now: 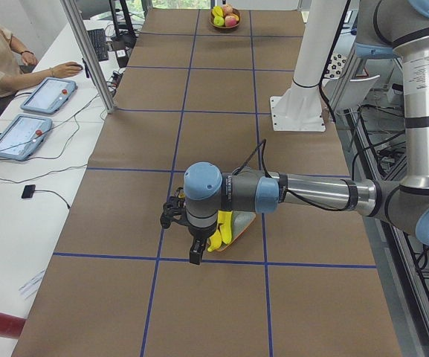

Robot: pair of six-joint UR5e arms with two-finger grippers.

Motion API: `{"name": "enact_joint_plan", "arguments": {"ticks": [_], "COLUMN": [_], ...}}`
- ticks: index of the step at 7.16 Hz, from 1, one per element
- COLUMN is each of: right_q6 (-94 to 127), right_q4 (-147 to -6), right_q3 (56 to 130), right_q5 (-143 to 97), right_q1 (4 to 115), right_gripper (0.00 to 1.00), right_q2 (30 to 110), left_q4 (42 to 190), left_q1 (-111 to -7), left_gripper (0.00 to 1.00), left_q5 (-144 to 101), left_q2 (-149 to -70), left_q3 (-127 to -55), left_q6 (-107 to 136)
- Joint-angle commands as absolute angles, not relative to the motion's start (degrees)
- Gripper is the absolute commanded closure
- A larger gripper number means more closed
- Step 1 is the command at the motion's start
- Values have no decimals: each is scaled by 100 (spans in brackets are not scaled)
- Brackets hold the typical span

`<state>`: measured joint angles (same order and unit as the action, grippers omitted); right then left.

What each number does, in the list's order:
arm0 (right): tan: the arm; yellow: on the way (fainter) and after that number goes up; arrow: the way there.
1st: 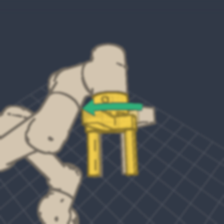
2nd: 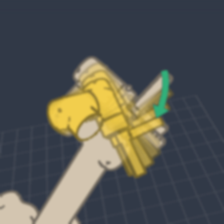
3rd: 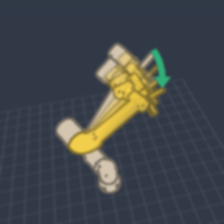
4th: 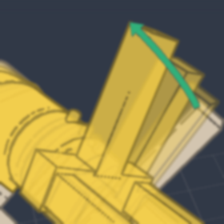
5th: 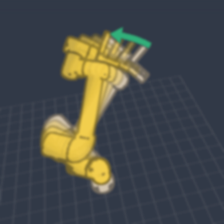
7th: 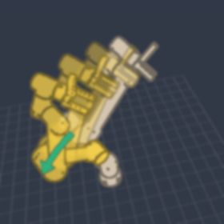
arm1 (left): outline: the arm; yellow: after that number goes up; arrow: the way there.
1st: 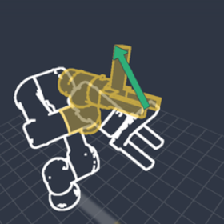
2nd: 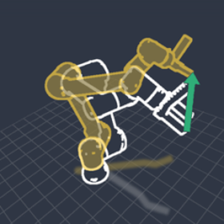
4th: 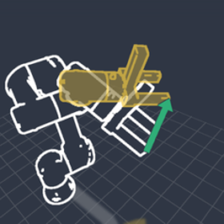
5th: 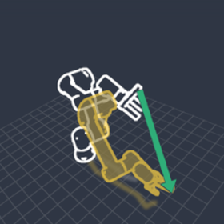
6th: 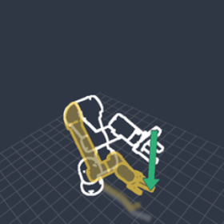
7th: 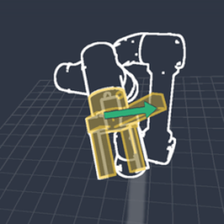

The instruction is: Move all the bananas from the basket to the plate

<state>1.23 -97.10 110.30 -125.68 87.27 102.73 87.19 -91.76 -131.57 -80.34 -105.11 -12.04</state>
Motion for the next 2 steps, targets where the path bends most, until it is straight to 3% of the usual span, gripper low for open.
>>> {"name": "enact_joint_plan", "arguments": {"ticks": [1, 2], "right_q6": [114, 114], "right_q4": [-9703, -9703], "right_q3": [11022, 11021], "right_q5": [-12568, -12560], "right_q1": [8728, 8728], "right_gripper": [0, 0], "right_q2": [10266, 10266], "left_q4": [8719, 8719], "left_q1": [-9176, -9167], "left_gripper": [0, 0], "left_q5": [-13157, -13157], "left_q2": [-8007, -7998], "left_q3": [-10512, -10512], "left_q6": [-1204, -1204]}}
